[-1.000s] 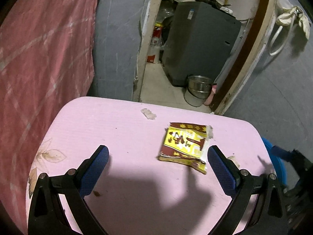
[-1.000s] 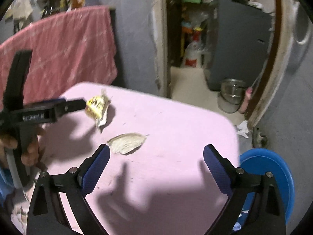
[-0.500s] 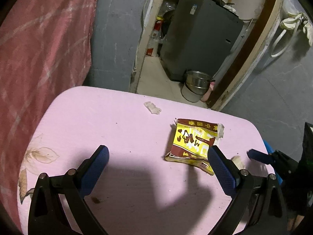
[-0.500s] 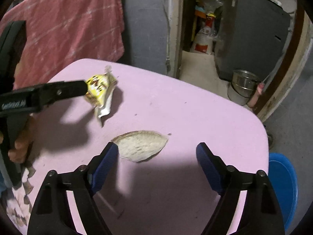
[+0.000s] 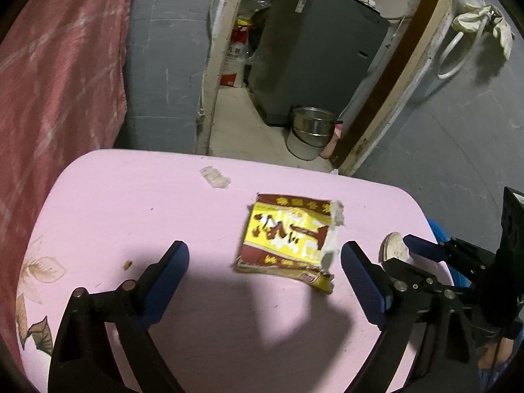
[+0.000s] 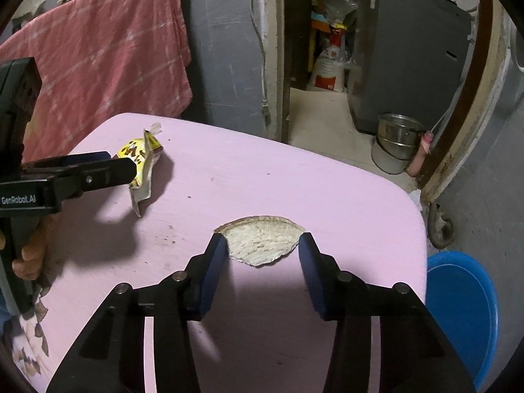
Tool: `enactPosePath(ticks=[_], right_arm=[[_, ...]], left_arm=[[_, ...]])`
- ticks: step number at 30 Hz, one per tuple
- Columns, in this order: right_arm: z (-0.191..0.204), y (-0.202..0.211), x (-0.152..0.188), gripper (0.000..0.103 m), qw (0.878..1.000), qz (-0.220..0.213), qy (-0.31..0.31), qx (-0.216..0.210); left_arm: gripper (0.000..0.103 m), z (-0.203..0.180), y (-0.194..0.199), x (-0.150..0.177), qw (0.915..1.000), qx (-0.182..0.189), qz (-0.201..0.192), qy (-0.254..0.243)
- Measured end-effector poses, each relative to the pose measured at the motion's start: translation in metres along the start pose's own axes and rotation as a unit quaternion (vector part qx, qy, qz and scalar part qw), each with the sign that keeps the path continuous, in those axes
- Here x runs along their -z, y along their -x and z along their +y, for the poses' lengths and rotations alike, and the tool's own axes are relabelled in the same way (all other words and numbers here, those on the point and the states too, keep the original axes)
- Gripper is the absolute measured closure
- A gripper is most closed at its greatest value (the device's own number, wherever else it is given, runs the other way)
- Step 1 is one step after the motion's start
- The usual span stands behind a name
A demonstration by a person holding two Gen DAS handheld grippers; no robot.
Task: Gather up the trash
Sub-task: 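Grasp the yellow snack bag with the left gripper while the right grasps the pale scrap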
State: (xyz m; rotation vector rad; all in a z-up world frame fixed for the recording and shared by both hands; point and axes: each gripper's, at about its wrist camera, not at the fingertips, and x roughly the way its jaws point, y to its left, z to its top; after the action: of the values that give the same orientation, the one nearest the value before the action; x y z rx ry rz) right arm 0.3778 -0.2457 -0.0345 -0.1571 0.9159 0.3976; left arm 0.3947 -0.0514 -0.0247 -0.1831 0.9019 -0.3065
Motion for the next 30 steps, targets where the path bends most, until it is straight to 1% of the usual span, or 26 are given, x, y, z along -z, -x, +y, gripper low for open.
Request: enactPosePath(ticks=[2, 5, 6, 7, 9, 11, 16, 18, 19, 23, 25, 26, 28, 30], right_arm=[[-0.004, 0.001, 0.000, 0.061, 1.000, -0.001, -0.010, -0.005], [-0.008, 0.003, 0.002, 0.061, 1.000, 0.001, -0.017, -0.013], [-0.009, 0.004, 0.002, 0.061, 1.000, 0.002, -0.018, -0.013], [-0.010, 0.004, 0.002, 0.061, 1.000, 0.003, -0.018, -0.013], [-0.010, 0.005, 0.002, 0.061, 1.000, 0.003, -0.018, -0.011], [-0.012, 0.006, 0.002, 0.061, 1.000, 0.003, -0.020, -0.012], [-0.013, 0.005, 0.002, 0.059, 0.999, -0.001, -0.030, -0.020], [-0.014, 0.004, 0.001, 0.052, 0.999, 0.000, -0.034, -0.027], [-0.013, 0.003, 0.001, 0.051, 0.999, 0.000, -0.033, -0.028], [-0.005, -0.001, -0.003, 0.046, 1.000, 0.001, -0.020, -0.021], [-0.001, -0.005, -0.005, 0.045, 1.000, 0.002, -0.007, -0.008], [0.003, -0.007, -0.006, 0.043, 1.000, 0.002, 0.001, -0.001], [0.006, -0.009, -0.008, 0.036, 1.000, 0.001, 0.008, -0.001], [0.008, -0.011, -0.008, 0.034, 1.000, 0.000, 0.015, 0.003]], left_arm=[[0.013, -0.006, -0.002, -0.001, 0.9999, -0.001, -0.003, -0.011], [0.013, -0.019, -0.007, -0.002, 0.9992, -0.010, 0.004, -0.038], [0.017, -0.023, -0.009, -0.001, 0.9986, -0.019, 0.008, -0.048], [0.026, -0.027, -0.011, -0.001, 0.9981, -0.027, 0.011, -0.055], [0.036, -0.030, -0.017, 0.001, 0.9972, -0.038, 0.022, -0.060], [0.040, -0.032, -0.017, 0.002, 0.9969, -0.045, 0.020, -0.062], [0.044, -0.025, -0.015, 0.002, 0.9981, -0.034, 0.016, -0.048], [0.045, -0.023, -0.014, 0.002, 0.9986, -0.030, 0.015, -0.042], [0.045, -0.021, -0.013, 0.002, 0.9987, -0.030, 0.014, -0.039], [0.046, -0.016, -0.008, 0.000, 0.9991, -0.035, 0.011, -0.022], [0.046, -0.010, -0.004, 0.000, 0.9993, -0.035, 0.007, -0.009], [0.046, -0.006, -0.002, 0.000, 0.9994, -0.034, 0.006, -0.002], [0.046, -0.001, 0.000, 0.000, 0.9994, -0.032, 0.002, 0.009], [0.046, 0.003, 0.002, -0.001, 0.9995, -0.028, 0.000, 0.017]])
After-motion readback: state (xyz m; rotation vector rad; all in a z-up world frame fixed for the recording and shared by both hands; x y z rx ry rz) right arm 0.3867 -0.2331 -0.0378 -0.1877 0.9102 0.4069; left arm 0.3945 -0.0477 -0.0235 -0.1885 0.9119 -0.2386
